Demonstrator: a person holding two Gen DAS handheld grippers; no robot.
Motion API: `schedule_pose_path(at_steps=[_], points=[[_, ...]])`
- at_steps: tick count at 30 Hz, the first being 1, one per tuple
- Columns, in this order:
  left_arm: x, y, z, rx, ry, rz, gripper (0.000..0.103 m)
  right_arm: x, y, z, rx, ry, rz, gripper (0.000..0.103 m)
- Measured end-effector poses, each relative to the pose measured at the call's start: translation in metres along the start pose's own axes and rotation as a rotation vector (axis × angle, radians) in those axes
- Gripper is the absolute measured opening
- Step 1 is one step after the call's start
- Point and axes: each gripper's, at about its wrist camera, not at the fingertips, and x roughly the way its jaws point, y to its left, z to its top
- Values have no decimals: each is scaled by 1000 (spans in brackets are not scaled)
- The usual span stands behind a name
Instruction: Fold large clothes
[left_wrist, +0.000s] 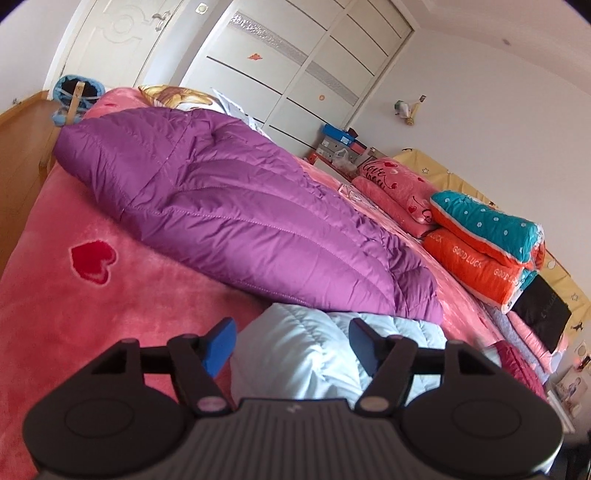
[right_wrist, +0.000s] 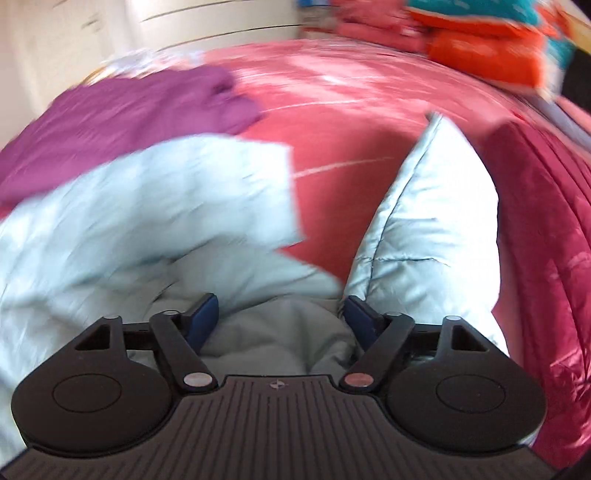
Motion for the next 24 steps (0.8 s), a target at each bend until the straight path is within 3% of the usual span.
schedule_pose_path(at_steps=[4, 10, 13, 17, 21, 24], points=[[1, 0, -1, -10, 21, -41, 69, -6, 17, -25, -91, 65, 64, 94], [11, -8, -9, 37, 119, -40, 76, -5, 23, -39, -61, 62, 67, 95], [20, -7, -13, 33, 180, -19, 80, -12, 24, -32, -49, 54, 45, 102], [29, -1, -18, -15, 248, -12, 83, -23, 9, -19, 38, -24, 69, 103], [32, 3, -20, -51, 269, -18, 84, -26, -9, 0, 143, -104, 85, 103], [36, 4, -21, -68, 284, -22, 84, -6, -16, 12, 141, -92, 88, 102]])
